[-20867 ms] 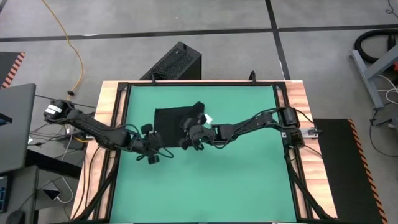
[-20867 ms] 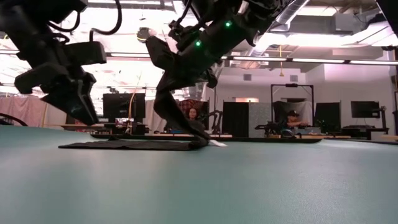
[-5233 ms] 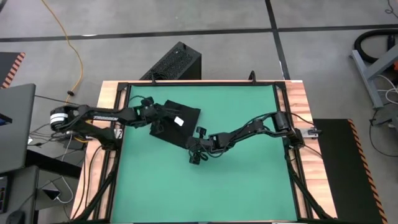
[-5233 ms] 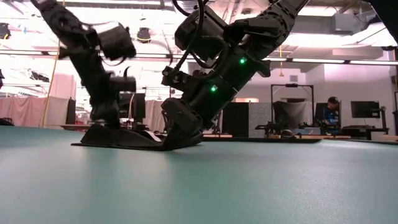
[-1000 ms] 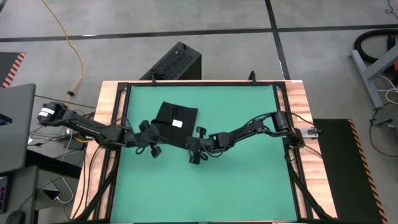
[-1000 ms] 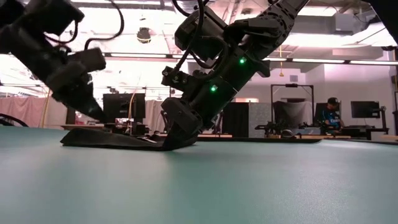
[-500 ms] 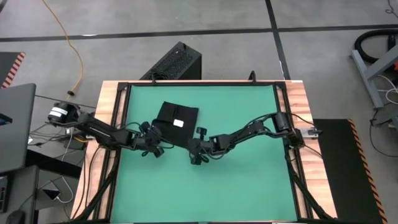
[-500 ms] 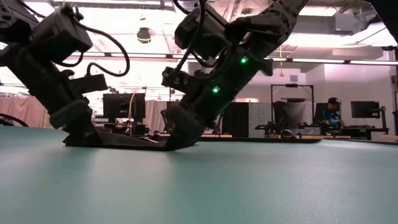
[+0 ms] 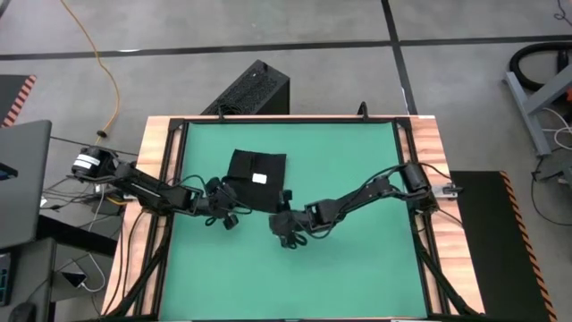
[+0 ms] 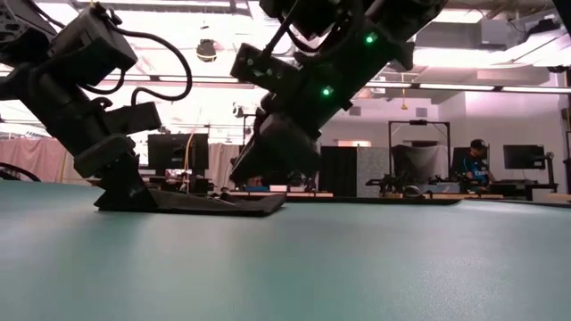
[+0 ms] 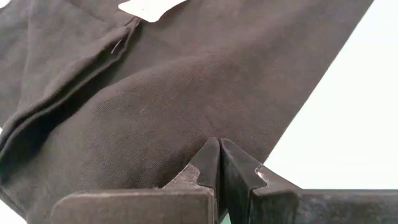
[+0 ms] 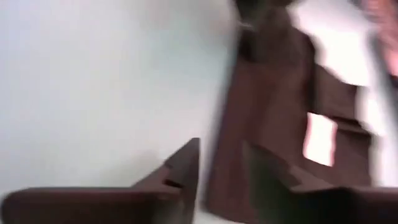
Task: Roll towel
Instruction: Roll the black towel
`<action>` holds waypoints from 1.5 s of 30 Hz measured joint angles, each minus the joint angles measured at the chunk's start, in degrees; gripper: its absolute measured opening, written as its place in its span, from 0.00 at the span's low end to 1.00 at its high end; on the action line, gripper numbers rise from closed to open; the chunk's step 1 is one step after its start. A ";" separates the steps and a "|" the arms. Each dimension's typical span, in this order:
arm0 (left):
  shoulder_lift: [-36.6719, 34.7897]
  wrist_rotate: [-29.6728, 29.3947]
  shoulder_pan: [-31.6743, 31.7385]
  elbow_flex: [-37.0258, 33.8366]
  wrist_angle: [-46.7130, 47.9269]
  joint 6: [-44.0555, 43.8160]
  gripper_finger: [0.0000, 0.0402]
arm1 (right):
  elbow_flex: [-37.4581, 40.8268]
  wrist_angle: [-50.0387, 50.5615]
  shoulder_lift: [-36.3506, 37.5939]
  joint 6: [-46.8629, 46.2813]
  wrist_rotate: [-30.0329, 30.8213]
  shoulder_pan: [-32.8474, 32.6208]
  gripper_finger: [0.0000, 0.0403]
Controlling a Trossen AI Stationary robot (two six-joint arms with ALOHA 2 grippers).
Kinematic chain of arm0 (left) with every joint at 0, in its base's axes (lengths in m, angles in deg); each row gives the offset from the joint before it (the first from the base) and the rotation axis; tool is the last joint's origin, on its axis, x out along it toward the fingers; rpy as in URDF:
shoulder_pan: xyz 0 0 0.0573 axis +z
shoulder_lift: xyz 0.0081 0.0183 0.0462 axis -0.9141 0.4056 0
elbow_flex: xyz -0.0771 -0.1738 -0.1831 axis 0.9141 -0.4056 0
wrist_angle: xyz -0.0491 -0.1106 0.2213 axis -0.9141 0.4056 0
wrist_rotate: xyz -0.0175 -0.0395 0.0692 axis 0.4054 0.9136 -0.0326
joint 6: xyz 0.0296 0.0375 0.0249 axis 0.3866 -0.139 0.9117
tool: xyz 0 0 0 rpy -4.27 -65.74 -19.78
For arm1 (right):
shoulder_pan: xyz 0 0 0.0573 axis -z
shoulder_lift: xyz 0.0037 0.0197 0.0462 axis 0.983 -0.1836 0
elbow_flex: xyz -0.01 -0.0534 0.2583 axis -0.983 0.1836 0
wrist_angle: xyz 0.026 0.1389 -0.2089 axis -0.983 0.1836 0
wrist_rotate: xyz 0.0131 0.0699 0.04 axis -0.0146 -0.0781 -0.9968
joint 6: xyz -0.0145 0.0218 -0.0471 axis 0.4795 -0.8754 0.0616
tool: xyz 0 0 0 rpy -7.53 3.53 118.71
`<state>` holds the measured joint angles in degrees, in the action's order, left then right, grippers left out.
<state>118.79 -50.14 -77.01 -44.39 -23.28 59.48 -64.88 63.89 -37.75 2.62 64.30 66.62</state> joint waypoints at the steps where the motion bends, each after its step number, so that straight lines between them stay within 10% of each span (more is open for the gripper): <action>1: 0.00 0.00 0.00 0.00 -0.06 0.00 0.00 | 0.00 0.11 -0.42 -0.92 -1.75 0.20 0.42; 6: 0.00 0.01 -0.01 0.00 -0.31 1.47 0.00 | -0.02 3.32 -0.76 -2.03 -1.89 1.11 0.55; 15: 0.00 0.06 -0.02 0.00 -0.30 1.98 0.00 | -0.09 7.60 -0.72 1.62 -4.78 2.19 0.43; 25: -0.16 10.88 -0.09 1.88 6.63 6.81 0.00 | -0.09 12.41 1.35 18.38 14.91 4.26 0.41; 45: -0.59 12.22 -0.76 7.87 9.97 8.68 0.00 | -0.12 4.21 0.64 13.73 -5.58 18.37 0.25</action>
<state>118.20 -37.92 -77.78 -36.52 -13.31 68.16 -65.00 68.09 -37.11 16.35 58.72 85.00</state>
